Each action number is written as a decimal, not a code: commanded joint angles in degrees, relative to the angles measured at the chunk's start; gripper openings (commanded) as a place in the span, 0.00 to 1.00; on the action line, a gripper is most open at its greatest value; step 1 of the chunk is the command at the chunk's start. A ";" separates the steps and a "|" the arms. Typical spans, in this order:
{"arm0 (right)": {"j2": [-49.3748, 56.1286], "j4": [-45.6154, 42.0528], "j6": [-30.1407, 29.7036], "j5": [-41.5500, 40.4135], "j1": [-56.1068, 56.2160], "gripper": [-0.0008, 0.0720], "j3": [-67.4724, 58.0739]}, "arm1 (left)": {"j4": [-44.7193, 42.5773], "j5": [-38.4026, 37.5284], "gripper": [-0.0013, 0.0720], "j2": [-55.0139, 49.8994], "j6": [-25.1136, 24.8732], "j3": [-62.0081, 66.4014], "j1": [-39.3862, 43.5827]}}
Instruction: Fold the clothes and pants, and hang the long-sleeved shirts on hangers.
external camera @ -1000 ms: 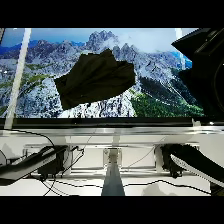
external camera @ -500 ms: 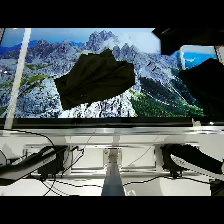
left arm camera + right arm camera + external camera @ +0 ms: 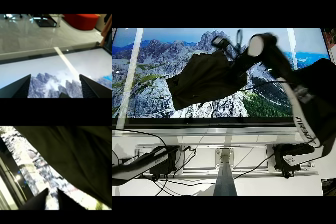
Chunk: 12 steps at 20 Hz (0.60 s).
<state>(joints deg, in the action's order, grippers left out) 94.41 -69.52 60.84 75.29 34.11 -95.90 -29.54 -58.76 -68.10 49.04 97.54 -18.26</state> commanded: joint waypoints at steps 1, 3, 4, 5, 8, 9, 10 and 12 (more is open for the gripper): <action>8.04 1.33 -7.17 -14.23 8.17 0.57 0.98 | 0.00 0.00 0.97 0.00 -0.02 -0.02 -0.04; 10.19 1.33 -10.49 -22.62 12.85 0.58 0.98 | 0.00 0.00 0.97 0.00 0.00 -0.02 -0.04; 10.80 1.31 -10.47 -26.93 14.88 0.58 0.96 | 0.00 0.00 0.97 0.00 -0.02 -0.02 -0.04; 11.32 1.29 -10.49 -31.39 16.90 0.58 0.98 | 0.00 0.00 0.97 0.00 0.00 -0.02 -0.04; 12.81 0.13 -10.54 -41.77 20.92 0.59 0.87 | 0.00 0.00 0.97 0.00 0.00 -0.02 -0.04; 13.42 0.13 -10.58 -43.89 21.62 0.61 0.79 | 0.00 0.00 0.97 0.00 0.00 -0.02 -0.04; 14.05 0.13 -10.69 -45.31 22.12 0.65 0.76 | 0.00 0.00 0.97 0.00 -0.02 -0.02 -0.04; 15.28 0.26 -11.58 -46.01 22.47 0.65 0.66 | 0.00 0.00 0.97 0.00 0.00 -0.02 -0.04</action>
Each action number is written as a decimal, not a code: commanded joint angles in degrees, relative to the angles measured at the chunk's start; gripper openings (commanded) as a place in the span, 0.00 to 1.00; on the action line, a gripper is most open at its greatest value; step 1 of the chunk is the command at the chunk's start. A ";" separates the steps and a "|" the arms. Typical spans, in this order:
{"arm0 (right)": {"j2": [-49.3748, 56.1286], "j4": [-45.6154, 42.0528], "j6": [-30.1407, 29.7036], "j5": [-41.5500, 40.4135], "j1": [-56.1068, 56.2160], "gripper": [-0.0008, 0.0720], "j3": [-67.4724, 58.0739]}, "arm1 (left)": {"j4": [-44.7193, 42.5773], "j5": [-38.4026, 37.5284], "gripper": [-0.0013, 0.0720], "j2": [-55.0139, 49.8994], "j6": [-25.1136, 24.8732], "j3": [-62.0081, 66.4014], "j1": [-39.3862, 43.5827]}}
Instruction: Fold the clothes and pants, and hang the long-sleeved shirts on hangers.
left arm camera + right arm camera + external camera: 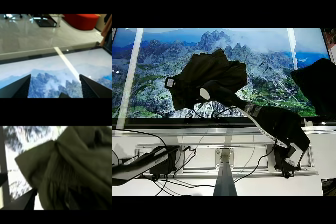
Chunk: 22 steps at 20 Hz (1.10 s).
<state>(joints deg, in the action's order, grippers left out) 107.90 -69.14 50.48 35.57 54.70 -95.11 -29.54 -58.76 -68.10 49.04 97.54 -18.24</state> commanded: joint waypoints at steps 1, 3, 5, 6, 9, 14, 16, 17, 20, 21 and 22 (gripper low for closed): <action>2.14 -0.11 -2.49 -6.29 2.01 0.65 -0.17 | 0.00 0.00 0.97 0.00 0.00 -0.02 -0.07; 2.64 0.11 -5.35 -6.34 2.01 0.65 -0.17 | 0.00 0.00 0.97 0.00 0.00 -0.02 -0.07; 3.28 0.57 -7.21 -6.58 2.01 0.65 -0.17 | 0.00 0.00 0.97 0.00 0.00 -0.02 -0.07; 3.63 1.66 -8.31 -6.69 2.01 0.65 -0.17 | 0.00 0.00 0.97 0.00 -0.02 -0.02 -0.07; 5.03 1.95 -12.52 -6.78 2.01 0.64 -0.20 | 0.00 0.00 0.97 0.00 -0.02 -0.02 -0.07; 7.19 1.25 -15.67 -7.04 1.31 0.64 -0.20 | 0.00 0.00 0.97 0.00 0.00 -0.02 -0.07; 7.50 -0.42 -15.61 -7.06 1.22 0.63 -0.31 | 0.00 0.00 0.97 0.00 -0.02 -0.02 -0.07; 7.69 -1.27 -15.61 -6.93 1.22 0.56 -0.83 | 0.00 0.00 0.97 0.00 -0.02 -0.02 -0.07; 9.09 -3.15 -12.63 -5.18 0.59 0.45 -3.93 | 0.00 0.00 0.97 0.00 -0.02 -0.02 -0.07; 9.62 -3.91 -11.52 -4.00 0.35 0.45 -4.81 | 0.00 0.00 0.97 0.00 0.00 -0.02 -0.07; 10.03 -4.72 -10.60 -2.75 -0.02 0.45 -5.44 | 0.00 0.00 0.97 0.00 0.00 -0.02 -0.07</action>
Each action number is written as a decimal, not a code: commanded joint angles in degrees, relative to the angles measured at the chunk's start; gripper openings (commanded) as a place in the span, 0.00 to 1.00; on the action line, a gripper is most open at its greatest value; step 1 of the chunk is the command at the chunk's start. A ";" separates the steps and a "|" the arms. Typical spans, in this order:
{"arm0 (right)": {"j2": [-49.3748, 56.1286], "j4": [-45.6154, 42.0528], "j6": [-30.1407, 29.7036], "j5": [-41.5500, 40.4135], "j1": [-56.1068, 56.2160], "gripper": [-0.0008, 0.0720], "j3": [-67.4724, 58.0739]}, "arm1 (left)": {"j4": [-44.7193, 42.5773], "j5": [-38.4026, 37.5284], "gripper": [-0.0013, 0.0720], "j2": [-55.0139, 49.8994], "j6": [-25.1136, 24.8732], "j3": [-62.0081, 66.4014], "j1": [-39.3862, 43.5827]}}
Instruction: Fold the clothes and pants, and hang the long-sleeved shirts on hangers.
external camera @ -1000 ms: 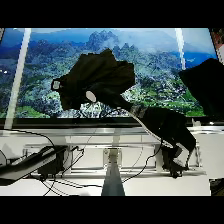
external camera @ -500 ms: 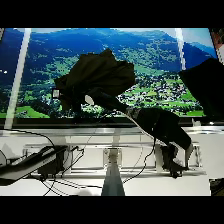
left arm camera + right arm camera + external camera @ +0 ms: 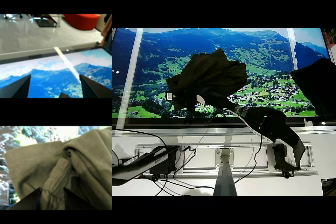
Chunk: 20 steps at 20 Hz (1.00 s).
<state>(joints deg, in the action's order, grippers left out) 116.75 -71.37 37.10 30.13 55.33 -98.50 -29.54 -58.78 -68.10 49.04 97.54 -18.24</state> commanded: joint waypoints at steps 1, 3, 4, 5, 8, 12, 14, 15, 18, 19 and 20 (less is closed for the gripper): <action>1.46 -2.71 2.91 3.76 -1.09 0.42 -2.32 | 0.00 0.02 0.97 0.00 -0.02 -0.02 -0.07; 1.60 -4.35 2.93 4.68 -1.75 0.15 -2.34 | 0.00 0.02 0.97 0.00 -0.02 -0.02 -0.07; 1.60 -4.35 2.93 5.01 -1.77 0.14 -2.34 | 0.00 0.02 0.96 0.00 0.00 -0.02 -0.07; 1.60 -4.44 2.95 5.05 -1.77 0.06 -2.45 | 0.00 0.02 0.97 0.00 0.00 -0.02 -0.07; 1.49 -4.42 2.93 4.92 -1.84 0.05 -4.87 | 0.00 0.02 0.97 0.00 -0.02 -0.02 -0.07; -1.70 -6.08 11.67 4.87 -5.55 0.05 -12.41 | 0.00 0.02 0.97 0.00 -0.02 -0.02 -0.07; -4.96 -6.73 18.71 5.16 -9.20 0.05 -14.95 | 0.00 0.02 0.97 0.00 0.00 -0.02 -0.07; -6.95 -6.73 22.53 5.86 -11.72 0.05 -15.98 | 0.00 0.02 0.97 0.00 0.00 -0.02 -0.07; -12.74 -6.71 30.10 10.86 -20.11 0.05 -16.61 | 0.02 0.02 0.97 0.00 0.00 -0.02 -0.07; -14.58 -6.73 32.76 14.21 -23.47 0.05 -16.59 | 0.02 0.02 0.97 0.00 0.00 -0.02 -0.07; -15.98 -6.73 35.56 17.62 -26.77 0.05 -16.61 | 0.02 0.00 0.97 0.00 0.33 -0.02 -0.07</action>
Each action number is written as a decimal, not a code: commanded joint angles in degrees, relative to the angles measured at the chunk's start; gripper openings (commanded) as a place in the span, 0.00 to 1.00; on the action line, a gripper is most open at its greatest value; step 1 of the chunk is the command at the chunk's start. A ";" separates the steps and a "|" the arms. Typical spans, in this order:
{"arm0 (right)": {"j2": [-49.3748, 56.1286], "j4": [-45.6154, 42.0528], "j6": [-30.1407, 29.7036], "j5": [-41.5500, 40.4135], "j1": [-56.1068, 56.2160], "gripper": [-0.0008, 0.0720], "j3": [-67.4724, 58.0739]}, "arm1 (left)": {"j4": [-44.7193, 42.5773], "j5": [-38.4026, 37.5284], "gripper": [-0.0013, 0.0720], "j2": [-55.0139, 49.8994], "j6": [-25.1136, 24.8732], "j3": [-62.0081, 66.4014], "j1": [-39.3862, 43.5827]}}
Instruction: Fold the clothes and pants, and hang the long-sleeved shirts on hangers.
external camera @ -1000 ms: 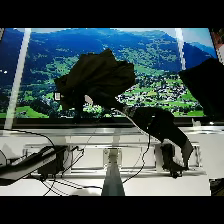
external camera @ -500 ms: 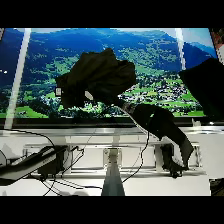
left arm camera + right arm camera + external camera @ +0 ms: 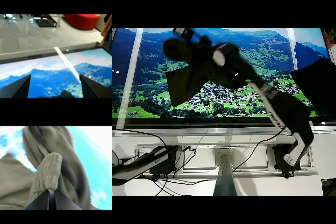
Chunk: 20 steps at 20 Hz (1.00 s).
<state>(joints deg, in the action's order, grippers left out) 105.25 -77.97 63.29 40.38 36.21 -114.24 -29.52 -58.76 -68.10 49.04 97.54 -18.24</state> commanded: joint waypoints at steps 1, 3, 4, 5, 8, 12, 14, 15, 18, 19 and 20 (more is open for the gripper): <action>-5.70 -0.20 12.13 11.34 -11.43 0.05 -0.85 | 0.02 -0.02 0.97 0.00 0.96 -0.02 -0.07; -7.34 -0.26 15.96 18.36 -19.30 0.05 -0.85 | 0.00 -0.24 0.97 0.04 4.17 -0.02 -0.07; -7.87 -0.28 17.70 21.92 -23.47 0.05 -0.87 | 0.02 -0.83 0.97 0.09 6.82 -0.02 -0.07; -8.41 -0.31 18.88 24.76 -27.34 0.05 -0.83 | -0.04 -1.88 0.97 0.11 8.07 -0.02 -0.07; -9.94 -0.26 19.74 31.21 -38.75 0.05 -0.81 | -2.95 -7.43 0.97 -0.04 8.04 -0.02 -0.33; -10.82 -0.22 19.71 37.42 -49.70 0.05 -0.81 | -6.12 -21.75 0.97 -1.22 8.00 -0.15 -0.33; -10.95 -0.24 19.65 39.43 -52.74 0.05 -0.81 | -6.16 -28.76 0.97 -2.25 8.02 -0.20 -0.31; -10.97 -0.24 19.65 39.82 -53.70 0.05 -0.81 | -6.58 -30.58 0.97 -2.71 8.48 -0.20 -0.31; -10.97 -2.91 19.78 40.79 -56.85 0.05 -0.81 | -10.38 -32.15 0.97 -3.13 13.86 -3.37 -0.35; -10.97 -4.37 19.82 41.44 -58.12 0.05 -0.72 | -10.82 -32.15 0.97 -3.06 14.05 -6.32 -0.48; -11.04 -4.90 20.28 42.10 -59.98 0.05 -0.44 | -10.80 -32.17 0.97 -3.04 14.71 -9.97 -0.48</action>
<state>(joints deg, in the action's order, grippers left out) 94.35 -80.01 82.96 80.03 -19.64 -114.93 -38.33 -87.90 -70.91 61.32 93.03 -18.61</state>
